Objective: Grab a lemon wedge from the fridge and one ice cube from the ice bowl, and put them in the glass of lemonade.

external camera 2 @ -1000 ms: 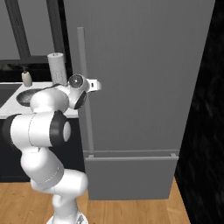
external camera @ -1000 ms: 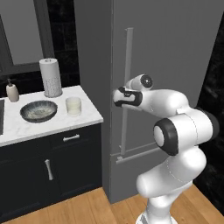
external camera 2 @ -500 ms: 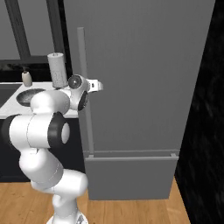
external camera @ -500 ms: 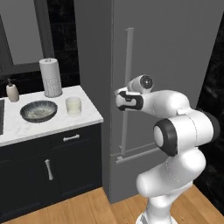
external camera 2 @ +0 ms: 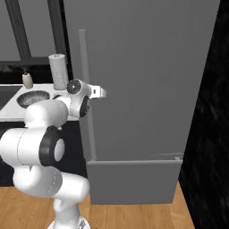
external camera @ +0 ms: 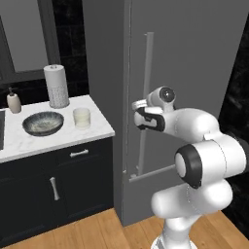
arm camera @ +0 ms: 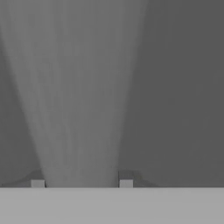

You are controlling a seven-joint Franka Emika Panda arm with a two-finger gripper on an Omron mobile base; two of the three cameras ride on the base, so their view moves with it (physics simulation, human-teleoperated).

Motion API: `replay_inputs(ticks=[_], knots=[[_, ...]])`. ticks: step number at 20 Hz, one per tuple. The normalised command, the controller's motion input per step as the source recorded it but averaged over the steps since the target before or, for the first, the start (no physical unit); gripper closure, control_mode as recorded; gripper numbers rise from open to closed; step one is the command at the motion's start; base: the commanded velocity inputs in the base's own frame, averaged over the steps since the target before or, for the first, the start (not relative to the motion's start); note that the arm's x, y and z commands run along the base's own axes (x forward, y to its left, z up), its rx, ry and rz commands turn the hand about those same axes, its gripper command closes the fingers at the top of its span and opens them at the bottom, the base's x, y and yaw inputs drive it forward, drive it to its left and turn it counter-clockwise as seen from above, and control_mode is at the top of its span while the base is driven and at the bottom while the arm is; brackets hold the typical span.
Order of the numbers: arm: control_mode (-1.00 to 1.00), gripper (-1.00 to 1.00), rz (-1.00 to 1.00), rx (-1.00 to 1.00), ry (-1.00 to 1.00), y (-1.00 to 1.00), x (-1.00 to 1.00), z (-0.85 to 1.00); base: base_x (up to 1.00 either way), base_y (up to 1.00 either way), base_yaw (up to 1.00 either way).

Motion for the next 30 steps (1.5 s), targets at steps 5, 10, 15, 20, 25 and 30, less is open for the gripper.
replay_inputs(ticks=[5,10,15,20,25,30], knots=[[-1.0,1.0,-0.08,0.07,0.06,-0.84,-0.13,0.47,0.0,0.0,0.0],[-1.0,1.0,-0.11,0.1,0.08,-0.94,-0.22,0.52,0.0,0.0,0.0],[-1.0,1.0,-0.13,0.12,0.07,-1.0,-0.22,0.41,0.0,0.0,0.0],[-1.0,1.0,-0.17,0.13,0.04,-1.0,-0.17,0.26,0.0,0.0,0.0],[-1.0,1.0,-0.18,0.14,0.02,-1.0,-0.12,0.24,0.0,0.0,0.0],[-1.0,1.0,-0.13,0.13,-0.01,-1.0,-0.09,0.05,0.0,0.0,0.0]])
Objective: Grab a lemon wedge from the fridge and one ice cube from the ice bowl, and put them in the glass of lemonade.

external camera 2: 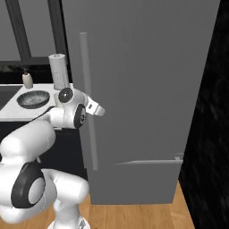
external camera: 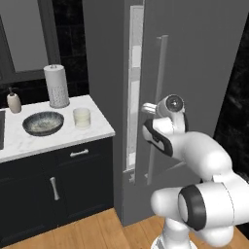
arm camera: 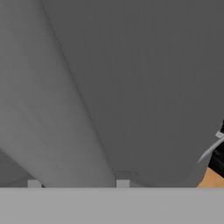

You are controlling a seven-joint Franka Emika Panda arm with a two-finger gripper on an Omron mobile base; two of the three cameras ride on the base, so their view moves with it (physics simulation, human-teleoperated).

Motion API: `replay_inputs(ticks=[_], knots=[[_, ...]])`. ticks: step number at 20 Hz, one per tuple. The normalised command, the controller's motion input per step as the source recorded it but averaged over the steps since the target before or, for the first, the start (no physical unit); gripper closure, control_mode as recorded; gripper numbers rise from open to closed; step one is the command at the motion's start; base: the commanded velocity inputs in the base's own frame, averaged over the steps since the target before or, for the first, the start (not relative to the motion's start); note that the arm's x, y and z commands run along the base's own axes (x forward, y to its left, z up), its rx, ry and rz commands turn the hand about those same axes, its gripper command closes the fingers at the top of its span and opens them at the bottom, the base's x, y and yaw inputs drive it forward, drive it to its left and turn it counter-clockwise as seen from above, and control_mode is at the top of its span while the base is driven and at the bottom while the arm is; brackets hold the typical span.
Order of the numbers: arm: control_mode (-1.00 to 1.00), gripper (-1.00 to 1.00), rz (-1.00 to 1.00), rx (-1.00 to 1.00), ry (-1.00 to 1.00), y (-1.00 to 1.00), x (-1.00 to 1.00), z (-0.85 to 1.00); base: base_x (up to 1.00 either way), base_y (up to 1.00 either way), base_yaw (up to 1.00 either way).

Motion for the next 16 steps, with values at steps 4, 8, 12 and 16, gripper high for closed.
replay_inputs(ticks=[4,8,12,16], knots=[[-1.0,1.0,-0.02,0.17,-0.1,-1.0,-0.26,-0.07,0.0,0.0,0.0],[-1.0,1.0,0.0,0.2,-0.11,-1.0,-0.38,0.01,0.0,0.0,0.0],[-1.0,1.0,-0.01,0.14,-0.05,-1.0,-0.27,0.17,0.0,0.0,0.0],[-1.0,1.0,-0.02,0.11,0.0,-1.0,-0.18,0.32,0.0,0.0,0.0]])
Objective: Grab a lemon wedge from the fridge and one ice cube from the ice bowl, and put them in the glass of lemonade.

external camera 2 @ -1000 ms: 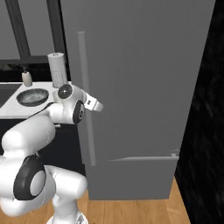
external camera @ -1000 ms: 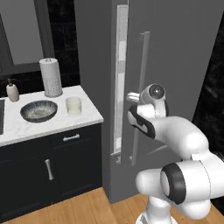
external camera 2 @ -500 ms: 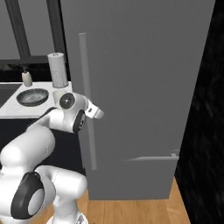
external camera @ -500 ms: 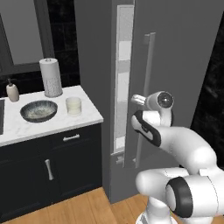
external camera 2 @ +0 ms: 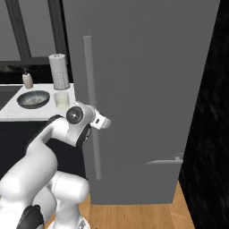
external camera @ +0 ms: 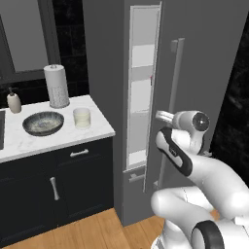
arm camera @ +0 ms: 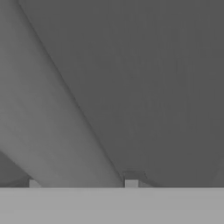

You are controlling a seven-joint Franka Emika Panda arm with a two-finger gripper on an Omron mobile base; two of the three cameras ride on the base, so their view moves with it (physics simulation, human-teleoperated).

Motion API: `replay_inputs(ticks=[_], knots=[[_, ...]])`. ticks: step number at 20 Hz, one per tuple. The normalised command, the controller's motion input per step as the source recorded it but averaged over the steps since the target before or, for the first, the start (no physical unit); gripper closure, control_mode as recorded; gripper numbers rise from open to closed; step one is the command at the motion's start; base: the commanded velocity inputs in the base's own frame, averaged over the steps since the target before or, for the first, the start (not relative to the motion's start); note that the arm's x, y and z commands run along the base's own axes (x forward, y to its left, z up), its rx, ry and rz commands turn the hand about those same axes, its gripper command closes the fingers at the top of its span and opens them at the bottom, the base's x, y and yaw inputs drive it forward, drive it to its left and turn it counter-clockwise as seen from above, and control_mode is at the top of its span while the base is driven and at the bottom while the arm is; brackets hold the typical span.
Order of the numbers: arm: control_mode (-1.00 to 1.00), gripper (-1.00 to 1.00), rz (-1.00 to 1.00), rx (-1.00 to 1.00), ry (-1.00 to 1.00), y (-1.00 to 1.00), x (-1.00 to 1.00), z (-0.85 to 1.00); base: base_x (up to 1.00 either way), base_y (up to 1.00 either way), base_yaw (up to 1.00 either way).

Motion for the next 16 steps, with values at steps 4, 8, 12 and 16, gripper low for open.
replay_inputs(ticks=[4,8,12,16], knots=[[-1.0,1.0,-0.07,0.11,0.0,-1.0,-0.18,0.42,0.0,0.0,0.0],[-1.0,-1.0,-0.31,0.11,0.0,-1.0,-0.09,0.15,0.0,0.0,0.0],[-1.0,-1.0,-0.22,0.1,0.0,-0.91,-0.23,0.39,0.0,0.0,0.0],[-1.0,-1.0,-0.01,0.14,-0.09,-0.4,-0.64,0.67,0.0,0.0,0.0]])
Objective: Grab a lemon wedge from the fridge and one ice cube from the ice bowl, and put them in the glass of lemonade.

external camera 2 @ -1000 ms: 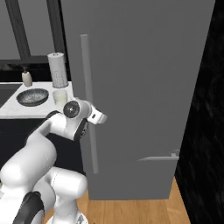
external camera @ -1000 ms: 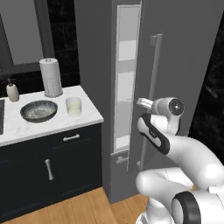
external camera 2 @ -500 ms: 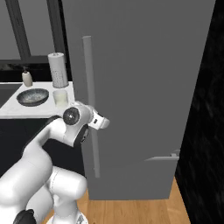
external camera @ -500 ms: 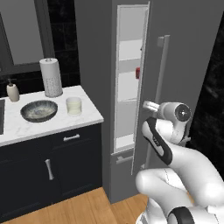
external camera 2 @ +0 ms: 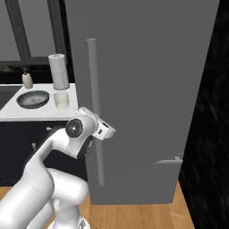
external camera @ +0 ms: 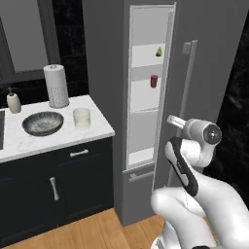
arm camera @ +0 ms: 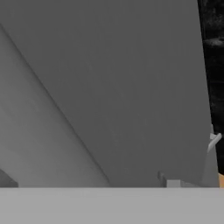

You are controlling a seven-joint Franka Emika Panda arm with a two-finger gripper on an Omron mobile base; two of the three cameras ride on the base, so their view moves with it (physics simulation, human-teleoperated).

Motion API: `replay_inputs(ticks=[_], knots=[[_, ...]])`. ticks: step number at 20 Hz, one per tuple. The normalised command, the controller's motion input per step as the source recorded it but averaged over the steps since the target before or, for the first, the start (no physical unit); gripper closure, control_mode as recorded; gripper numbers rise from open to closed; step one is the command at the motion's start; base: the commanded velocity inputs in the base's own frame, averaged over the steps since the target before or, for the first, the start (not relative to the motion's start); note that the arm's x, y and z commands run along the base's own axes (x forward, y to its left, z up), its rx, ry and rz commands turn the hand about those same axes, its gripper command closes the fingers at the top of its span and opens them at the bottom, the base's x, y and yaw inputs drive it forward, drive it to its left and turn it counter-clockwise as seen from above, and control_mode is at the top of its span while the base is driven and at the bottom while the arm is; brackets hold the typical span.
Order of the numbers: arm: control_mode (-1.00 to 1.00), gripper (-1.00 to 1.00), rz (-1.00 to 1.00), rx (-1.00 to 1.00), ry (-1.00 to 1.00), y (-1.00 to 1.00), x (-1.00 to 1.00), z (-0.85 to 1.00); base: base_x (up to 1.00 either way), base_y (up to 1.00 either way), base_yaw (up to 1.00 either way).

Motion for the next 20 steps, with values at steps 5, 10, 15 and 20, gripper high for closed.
replay_inputs(ticks=[5,10,15,20], knots=[[-1.0,-1.0,0.0,0.08,-0.05,-0.24,-0.66,0.96,0.0,0.0,0.0],[-1.0,-1.0,0.0,0.03,-0.07,-0.18,-0.55,1.0,0.0,0.0,0.0],[-1.0,-1.0,0.03,0.08,-0.36,-0.23,-0.55,0.25,0.0,0.0,0.0],[-1.0,-1.0,0.21,0.05,-0.26,-0.2,-0.79,0.31,0.0,0.0,0.0]])
